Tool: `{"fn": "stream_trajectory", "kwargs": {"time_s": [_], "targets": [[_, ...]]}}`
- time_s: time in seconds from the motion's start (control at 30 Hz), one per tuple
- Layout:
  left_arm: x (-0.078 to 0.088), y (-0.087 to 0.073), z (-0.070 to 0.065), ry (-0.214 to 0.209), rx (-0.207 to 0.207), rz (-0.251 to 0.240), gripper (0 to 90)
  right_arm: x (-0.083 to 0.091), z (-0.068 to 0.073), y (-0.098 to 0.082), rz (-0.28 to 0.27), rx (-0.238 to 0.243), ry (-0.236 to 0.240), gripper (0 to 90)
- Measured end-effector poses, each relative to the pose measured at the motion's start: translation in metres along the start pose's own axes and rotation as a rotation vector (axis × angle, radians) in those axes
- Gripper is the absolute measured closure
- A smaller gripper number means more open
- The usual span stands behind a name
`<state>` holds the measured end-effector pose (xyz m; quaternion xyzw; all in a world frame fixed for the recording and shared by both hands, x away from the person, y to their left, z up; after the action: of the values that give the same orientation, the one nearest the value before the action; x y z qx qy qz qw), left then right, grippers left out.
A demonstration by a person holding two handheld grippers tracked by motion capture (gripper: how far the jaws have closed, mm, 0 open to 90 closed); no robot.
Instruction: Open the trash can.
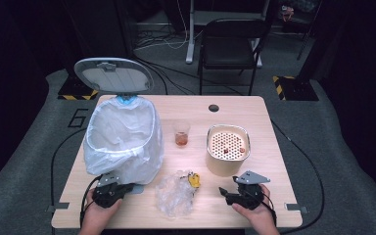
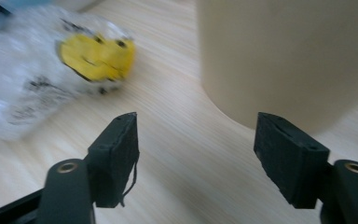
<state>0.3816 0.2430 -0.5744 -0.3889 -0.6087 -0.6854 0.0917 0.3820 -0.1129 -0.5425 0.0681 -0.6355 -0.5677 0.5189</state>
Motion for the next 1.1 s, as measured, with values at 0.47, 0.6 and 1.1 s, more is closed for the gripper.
{"fn": "stream_trajectory", "kwargs": {"time_s": [0.47, 0.6, 1.1], "targets": [[0.000, 0.000, 0.000, -0.001, -0.001, 0.003, 90.0, -0.042, 0.057, 0.038, 0.012, 0.078, 0.159, 0.0], [0.000, 0.000, 0.000, 0.000, 0.000, 0.003, 90.0, -0.053, 0.069, 0.047, 0.004, 0.104, 0.178, 0.0], [0.000, 0.000, 0.000, 0.002, 0.002, 0.007, 90.0, -0.100, 0.091, 0.045, 0.068, 0.169, 0.203, 0.0]]}}
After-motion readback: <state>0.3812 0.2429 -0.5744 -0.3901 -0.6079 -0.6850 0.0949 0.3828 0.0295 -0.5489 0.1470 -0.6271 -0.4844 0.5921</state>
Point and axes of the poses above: each handheld gripper's, and its own axes: x roughly backward along the jaws, y roughly out of its top, z roughly to its left, the point moved 9 cm from there along -x, roughly forward along the jaws, and after that the axes turned 13 degrees about y, right-handed, at the moved point
